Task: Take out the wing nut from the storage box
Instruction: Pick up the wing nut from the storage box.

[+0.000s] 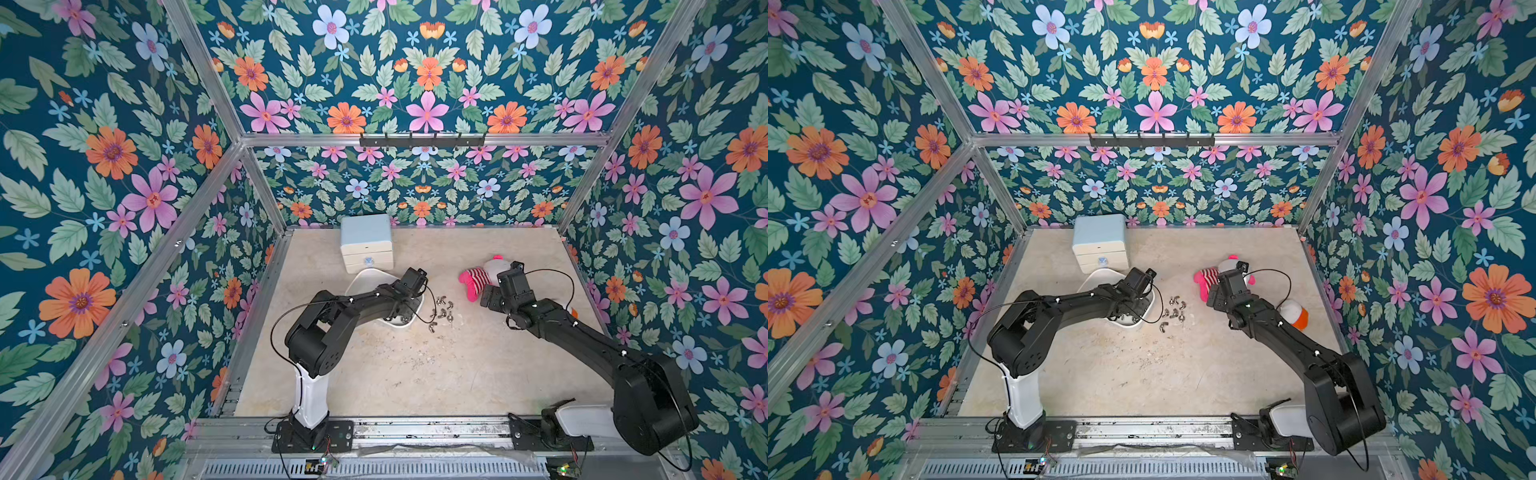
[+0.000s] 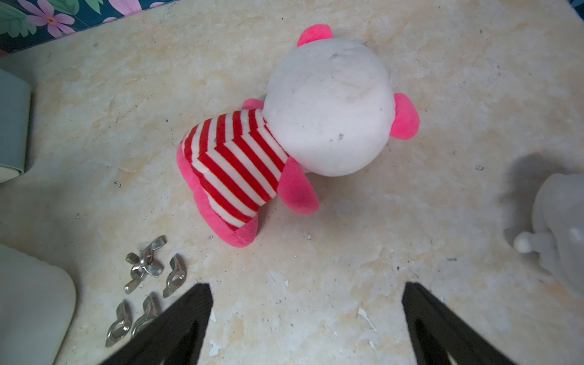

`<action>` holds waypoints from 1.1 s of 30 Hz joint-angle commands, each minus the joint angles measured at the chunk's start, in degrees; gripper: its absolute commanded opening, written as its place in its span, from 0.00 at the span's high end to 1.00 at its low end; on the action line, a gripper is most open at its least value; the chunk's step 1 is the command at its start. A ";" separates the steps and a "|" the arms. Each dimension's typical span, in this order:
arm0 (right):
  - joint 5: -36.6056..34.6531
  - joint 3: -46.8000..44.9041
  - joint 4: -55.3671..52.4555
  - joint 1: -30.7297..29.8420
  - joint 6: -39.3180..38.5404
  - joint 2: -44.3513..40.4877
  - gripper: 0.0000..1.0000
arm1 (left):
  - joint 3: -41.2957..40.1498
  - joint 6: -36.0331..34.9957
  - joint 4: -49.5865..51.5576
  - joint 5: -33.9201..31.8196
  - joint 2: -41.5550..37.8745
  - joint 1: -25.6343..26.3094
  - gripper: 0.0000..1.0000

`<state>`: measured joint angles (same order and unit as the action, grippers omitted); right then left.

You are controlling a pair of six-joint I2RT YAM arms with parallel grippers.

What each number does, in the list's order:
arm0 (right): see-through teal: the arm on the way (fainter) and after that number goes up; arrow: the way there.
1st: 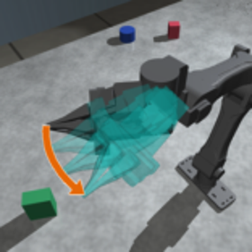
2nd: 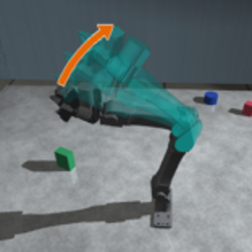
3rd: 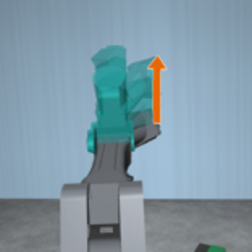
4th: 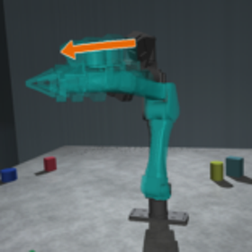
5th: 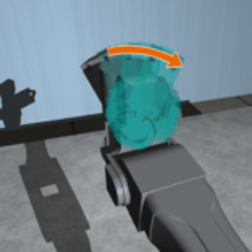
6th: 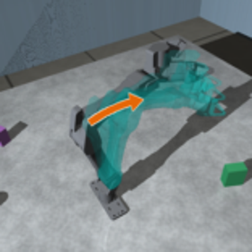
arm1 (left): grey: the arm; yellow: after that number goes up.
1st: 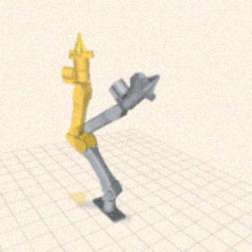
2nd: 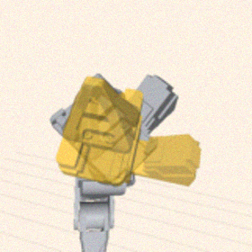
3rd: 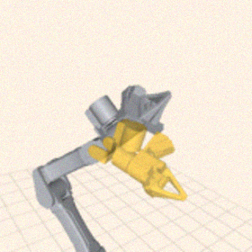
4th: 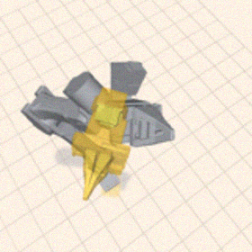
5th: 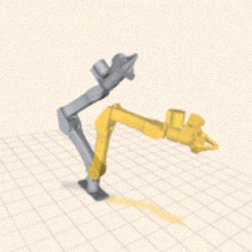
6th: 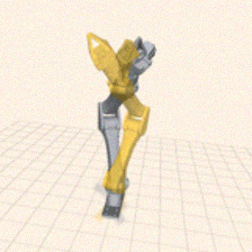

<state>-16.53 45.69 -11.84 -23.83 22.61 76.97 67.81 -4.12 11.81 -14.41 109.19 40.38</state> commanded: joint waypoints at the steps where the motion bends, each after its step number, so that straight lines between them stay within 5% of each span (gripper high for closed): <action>1: 0.09 -0.12 0.07 0.01 0.06 -0.16 0.01 | 0.08 2.67 2.31 3.03 -2.55 -0.63 0.91; 20: 11.05 -0.52 6.04 -3.06 -5.56 -1.47 0.01 | -3.57 9.68 0.70 23.03 -15.26 -6.63 0.93; 29: 8.31 -0.31 4.95 -3.21 -5.09 -0.95 0.01 | -1.39 13.02 1.18 28.69 -14.11 -6.09 0.93; 33: 6.47 1.00 3.05 -3.15 -3.09 0.63 0.01 | 0.46 13.34 2.34 26.19 -13.31 -2.58 0.93</action>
<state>-7.73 45.74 -7.55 -26.94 18.17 76.69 67.11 8.40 13.78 11.73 95.57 36.21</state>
